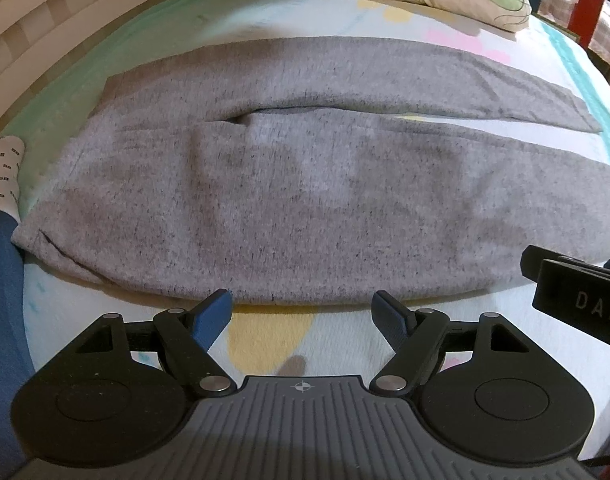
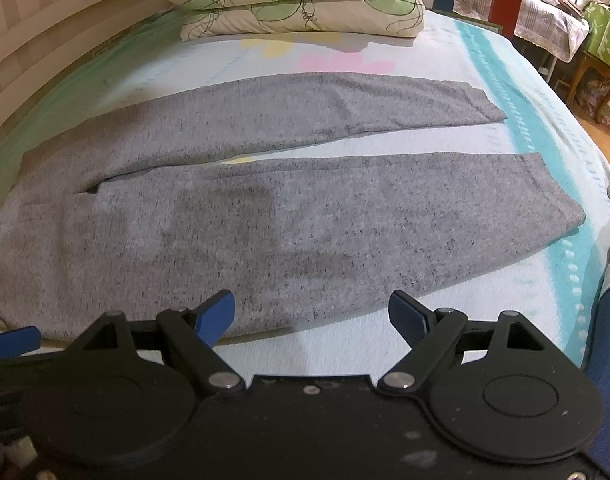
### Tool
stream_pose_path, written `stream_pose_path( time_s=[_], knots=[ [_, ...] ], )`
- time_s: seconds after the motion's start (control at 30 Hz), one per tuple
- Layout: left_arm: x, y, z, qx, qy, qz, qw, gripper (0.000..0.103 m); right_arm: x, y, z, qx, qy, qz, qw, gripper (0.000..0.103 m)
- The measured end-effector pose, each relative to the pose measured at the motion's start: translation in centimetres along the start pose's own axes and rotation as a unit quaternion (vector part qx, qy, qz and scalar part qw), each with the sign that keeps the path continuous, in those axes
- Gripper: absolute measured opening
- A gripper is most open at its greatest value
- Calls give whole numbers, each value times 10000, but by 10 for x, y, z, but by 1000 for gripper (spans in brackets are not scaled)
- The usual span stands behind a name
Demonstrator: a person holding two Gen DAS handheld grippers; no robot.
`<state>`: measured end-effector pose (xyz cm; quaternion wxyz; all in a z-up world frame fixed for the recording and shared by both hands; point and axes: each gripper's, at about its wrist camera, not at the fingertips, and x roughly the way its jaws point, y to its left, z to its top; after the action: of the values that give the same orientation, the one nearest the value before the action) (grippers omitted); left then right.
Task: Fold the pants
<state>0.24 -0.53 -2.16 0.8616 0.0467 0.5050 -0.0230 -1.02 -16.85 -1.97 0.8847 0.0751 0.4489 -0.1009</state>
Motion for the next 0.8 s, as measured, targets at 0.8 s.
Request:
stream_pose_path(
  time_s=[0.8],
  knots=[
    [4,1,0,-56,95,-17,9999,76,6,1,-2,-17,70,22,10000,89]
  ],
)
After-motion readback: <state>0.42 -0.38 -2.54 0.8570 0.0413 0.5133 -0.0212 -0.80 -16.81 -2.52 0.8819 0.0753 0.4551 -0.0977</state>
